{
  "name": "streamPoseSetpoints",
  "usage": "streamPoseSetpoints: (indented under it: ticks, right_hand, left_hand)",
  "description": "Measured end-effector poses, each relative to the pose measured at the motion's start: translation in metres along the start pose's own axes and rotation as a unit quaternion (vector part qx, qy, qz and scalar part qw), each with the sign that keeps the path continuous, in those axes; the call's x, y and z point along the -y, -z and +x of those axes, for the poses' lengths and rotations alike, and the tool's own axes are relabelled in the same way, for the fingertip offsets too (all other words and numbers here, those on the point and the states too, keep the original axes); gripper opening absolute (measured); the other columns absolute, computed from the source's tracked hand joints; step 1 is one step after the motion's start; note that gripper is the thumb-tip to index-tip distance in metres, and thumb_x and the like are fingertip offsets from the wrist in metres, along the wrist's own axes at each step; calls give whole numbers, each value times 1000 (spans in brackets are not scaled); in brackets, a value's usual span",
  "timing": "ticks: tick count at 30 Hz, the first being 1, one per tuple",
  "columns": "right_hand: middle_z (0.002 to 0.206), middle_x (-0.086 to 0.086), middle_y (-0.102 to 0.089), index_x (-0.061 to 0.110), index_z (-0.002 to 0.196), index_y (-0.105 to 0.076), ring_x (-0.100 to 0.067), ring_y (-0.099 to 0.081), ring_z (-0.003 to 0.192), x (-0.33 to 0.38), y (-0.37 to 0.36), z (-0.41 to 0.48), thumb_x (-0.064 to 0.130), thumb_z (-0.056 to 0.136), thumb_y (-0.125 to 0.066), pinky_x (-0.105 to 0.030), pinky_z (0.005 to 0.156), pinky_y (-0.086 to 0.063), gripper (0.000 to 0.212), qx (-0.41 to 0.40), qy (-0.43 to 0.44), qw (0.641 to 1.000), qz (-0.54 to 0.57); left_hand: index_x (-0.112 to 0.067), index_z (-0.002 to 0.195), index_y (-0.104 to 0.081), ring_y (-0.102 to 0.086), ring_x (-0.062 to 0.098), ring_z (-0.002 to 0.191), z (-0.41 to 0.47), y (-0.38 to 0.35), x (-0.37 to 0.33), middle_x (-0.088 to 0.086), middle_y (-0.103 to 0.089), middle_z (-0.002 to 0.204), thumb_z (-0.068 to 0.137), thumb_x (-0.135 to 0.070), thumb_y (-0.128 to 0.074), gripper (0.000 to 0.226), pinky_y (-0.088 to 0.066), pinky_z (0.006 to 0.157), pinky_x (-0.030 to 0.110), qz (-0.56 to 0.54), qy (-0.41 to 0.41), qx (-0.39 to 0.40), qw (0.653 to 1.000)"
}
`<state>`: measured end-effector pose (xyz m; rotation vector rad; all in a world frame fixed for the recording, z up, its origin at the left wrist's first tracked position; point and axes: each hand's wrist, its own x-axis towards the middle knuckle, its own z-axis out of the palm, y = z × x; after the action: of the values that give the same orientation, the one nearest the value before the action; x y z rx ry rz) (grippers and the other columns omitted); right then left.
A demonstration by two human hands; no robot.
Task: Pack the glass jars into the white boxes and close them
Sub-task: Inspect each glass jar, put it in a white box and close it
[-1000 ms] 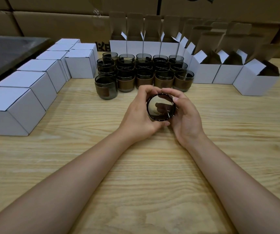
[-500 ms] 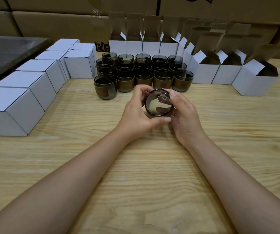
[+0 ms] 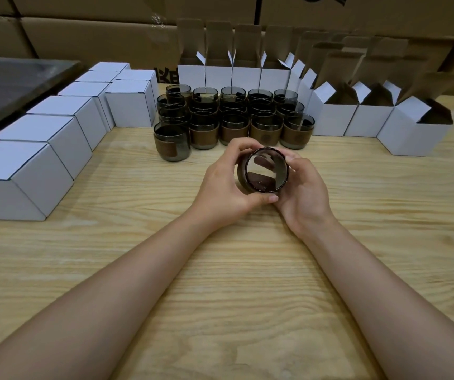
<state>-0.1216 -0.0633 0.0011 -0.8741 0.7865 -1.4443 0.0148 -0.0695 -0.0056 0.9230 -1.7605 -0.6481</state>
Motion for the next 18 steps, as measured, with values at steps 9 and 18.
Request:
streamPoseSetpoints:
  ticks: [9,18]
  right_hand:
    - [100,-7,-67,12,97,-61,-20,-64,88,1,5,0,15,72,-50,-36,73,-54,27,27,16,999,-10]
    - [101,0,-71,13,118,-60,-18,-65,93,-1,3,1,13,100,-44,-27,70,-55,24,19,29,997,-62]
  left_hand:
    - [-35,110,-39,-51,7,125,1,1,2,-7,-54,133,59,-2,-89,78,-41,108,34,-21,18,23,999]
    - [-30,118,-46,-54,12,120,2,2,5,-2,-56,127,60,-14,-83,71,-44,105,35,-96,70,-6,993]
